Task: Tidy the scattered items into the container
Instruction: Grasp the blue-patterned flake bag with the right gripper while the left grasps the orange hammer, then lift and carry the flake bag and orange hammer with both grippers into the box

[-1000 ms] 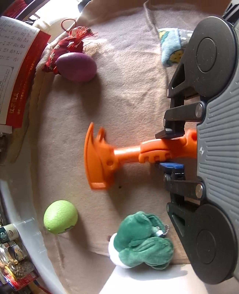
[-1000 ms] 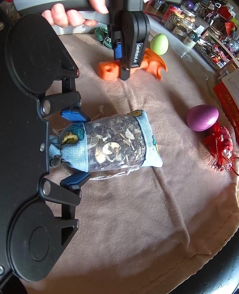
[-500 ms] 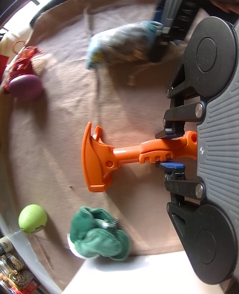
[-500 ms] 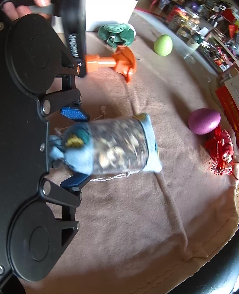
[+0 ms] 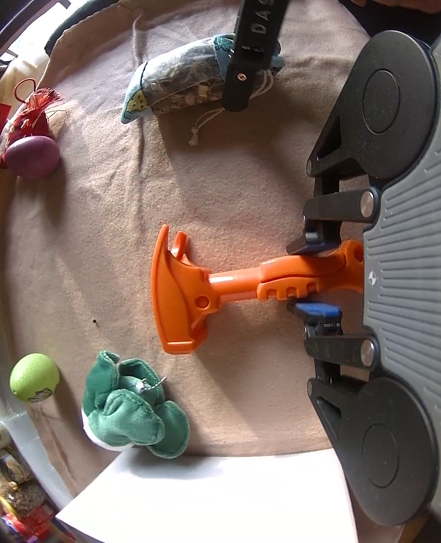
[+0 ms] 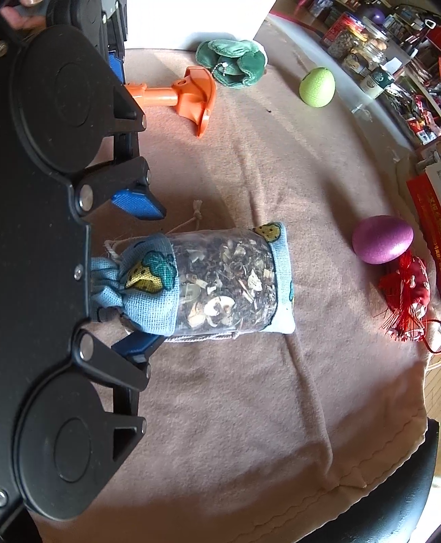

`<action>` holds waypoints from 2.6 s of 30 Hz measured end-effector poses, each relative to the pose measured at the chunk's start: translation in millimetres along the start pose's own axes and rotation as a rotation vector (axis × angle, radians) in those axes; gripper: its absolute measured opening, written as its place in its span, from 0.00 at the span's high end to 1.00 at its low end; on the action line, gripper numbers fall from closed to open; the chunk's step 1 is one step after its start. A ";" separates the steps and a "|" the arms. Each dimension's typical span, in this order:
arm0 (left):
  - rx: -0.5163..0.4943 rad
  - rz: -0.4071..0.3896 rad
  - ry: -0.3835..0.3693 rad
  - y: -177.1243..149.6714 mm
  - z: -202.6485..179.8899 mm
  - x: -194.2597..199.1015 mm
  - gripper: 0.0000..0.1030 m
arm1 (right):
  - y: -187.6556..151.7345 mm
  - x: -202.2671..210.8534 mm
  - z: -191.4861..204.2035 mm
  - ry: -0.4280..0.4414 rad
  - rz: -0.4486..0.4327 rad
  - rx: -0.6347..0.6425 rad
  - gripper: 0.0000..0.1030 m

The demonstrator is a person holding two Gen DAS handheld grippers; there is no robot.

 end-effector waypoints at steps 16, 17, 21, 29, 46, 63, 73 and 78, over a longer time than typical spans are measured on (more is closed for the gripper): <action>0.040 -0.015 -0.019 8.3 4.2 -5.3 0.47 | 8.0 -7.1 12.3 -0.098 -0.005 0.047 0.33; 0.046 -0.013 -0.022 8.2 4.5 -5.2 0.47 | 7.5 -7.7 13.3 -0.103 -0.009 0.051 0.33; 0.055 -0.009 -0.020 8.6 3.4 -5.0 0.48 | 4.3 -8.8 17.3 -0.128 -0.021 0.075 0.35; 0.055 -0.002 -0.018 9.3 3.4 -5.4 0.48 | 2.7 -10.8 22.7 -0.159 -0.026 0.130 0.37; 0.017 0.024 -0.023 7.7 0.7 0.9 0.75 | 5.0 11.3 8.6 -0.092 -0.054 0.053 0.55; -0.066 -0.028 0.015 6.2 -15.3 40.0 0.75 | 10.6 69.9 18.6 -0.002 -0.125 0.075 0.54; -0.146 -0.032 0.068 -4.5 -10.8 66.4 0.75 | 7.1 87.3 30.1 0.024 -0.116 0.119 0.54; -0.163 -0.042 0.105 -10.0 -0.7 82.4 0.75 | 4.3 96.8 37.7 0.033 -0.124 0.144 0.54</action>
Point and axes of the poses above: each gripper's, at about its wrist camera, not at the fingertips, and x roughly against the way its jaws point, z to its left, y to its top, the point moved 1 cm from there along -x, roughly the way its jaws point, and after that the axes turned 6 degrees about -x, right-handed, at the moved point
